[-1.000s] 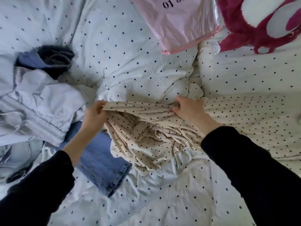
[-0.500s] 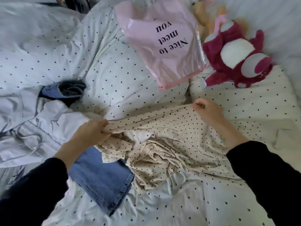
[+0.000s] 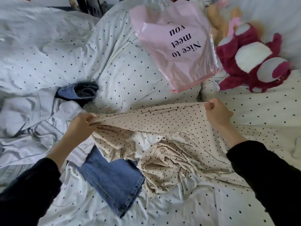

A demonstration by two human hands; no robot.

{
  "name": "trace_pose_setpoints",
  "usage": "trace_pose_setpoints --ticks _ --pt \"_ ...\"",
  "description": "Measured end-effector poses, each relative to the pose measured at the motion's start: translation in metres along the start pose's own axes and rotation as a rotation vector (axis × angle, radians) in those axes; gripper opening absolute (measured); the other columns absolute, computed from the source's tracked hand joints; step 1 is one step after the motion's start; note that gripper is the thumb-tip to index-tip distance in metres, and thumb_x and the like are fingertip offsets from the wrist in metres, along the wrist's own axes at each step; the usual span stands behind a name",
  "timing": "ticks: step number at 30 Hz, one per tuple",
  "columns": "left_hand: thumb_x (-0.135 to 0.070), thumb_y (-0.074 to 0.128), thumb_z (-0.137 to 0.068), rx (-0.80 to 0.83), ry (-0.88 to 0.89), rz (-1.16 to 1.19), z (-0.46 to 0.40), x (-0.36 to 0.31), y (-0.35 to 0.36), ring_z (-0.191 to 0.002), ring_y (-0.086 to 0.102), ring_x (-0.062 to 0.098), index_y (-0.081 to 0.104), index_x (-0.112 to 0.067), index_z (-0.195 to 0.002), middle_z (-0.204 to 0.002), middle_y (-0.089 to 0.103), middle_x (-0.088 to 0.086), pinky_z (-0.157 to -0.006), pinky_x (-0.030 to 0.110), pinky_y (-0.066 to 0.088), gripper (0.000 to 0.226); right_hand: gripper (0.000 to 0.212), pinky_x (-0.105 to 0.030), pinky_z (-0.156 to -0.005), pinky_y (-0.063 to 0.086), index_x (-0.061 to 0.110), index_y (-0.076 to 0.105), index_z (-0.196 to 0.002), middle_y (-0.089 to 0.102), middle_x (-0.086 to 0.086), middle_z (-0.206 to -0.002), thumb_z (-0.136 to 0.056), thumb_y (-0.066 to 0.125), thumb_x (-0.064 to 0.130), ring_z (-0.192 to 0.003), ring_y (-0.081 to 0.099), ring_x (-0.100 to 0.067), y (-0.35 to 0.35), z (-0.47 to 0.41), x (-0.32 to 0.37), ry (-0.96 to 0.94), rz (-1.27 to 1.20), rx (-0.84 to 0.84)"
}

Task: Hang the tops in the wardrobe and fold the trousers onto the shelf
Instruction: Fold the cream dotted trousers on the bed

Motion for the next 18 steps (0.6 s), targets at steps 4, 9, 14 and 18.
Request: trace_pose_setpoints --ticks 4,9,14,18 --pt "-0.005 0.05 -0.091 -0.029 -0.079 0.101 -0.006 0.006 -0.009 -0.064 0.049 0.022 0.064 0.0 -0.107 -0.081 0.058 0.012 -0.057 0.029 0.035 0.022 0.012 -0.037 -0.091 0.026 0.019 0.05 -0.087 0.054 0.0 -0.085 -0.097 0.044 0.021 -0.087 0.047 -0.023 0.001 -0.007 0.013 0.014 -0.012 -0.022" --pt "-0.007 0.047 -0.091 -0.136 -0.055 0.172 -0.041 -0.003 -0.03 -0.053 0.044 0.016 0.064 -0.004 -0.104 -0.063 0.053 0.004 -0.048 0.026 0.034 0.022 0.016 -0.042 -0.095 0.036 0.014 0.062 -0.094 0.06 -0.004 -0.091 -0.096 0.049 0.023 -0.091 0.054 -0.027 0.004 -0.025 0.02 0.046 -0.049 -0.048" --pt "-0.01 0.047 -0.092 -0.333 -0.016 0.086 -0.089 -0.011 -0.036 -0.102 0.053 0.036 0.059 -0.006 -0.115 -0.109 0.061 0.019 -0.08 0.041 0.044 0.026 0.016 -0.043 -0.088 0.041 0.006 0.063 -0.102 0.066 -0.013 -0.101 -0.094 0.051 0.014 -0.101 0.058 -0.035 0.019 -0.044 0.024 0.068 -0.164 -0.182" --pt "0.001 0.047 -0.085 -0.254 -0.06 -0.052 -0.103 0.005 0.009 -0.122 0.037 0.037 0.045 -0.005 -0.132 -0.131 0.043 0.022 -0.1 0.048 0.029 0.047 0.03 -0.045 -0.088 0.041 0.003 0.054 -0.119 0.059 -0.017 -0.115 -0.09 0.055 0.011 -0.111 0.052 -0.037 0.049 -0.036 0.03 -0.025 0.004 -0.184"
Point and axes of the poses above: each hand's wrist, its own z-axis away from the middle knuckle, its own y-axis out of the palm, x = y × z, the point moved 5 cm from there along -z, towards the middle knuckle
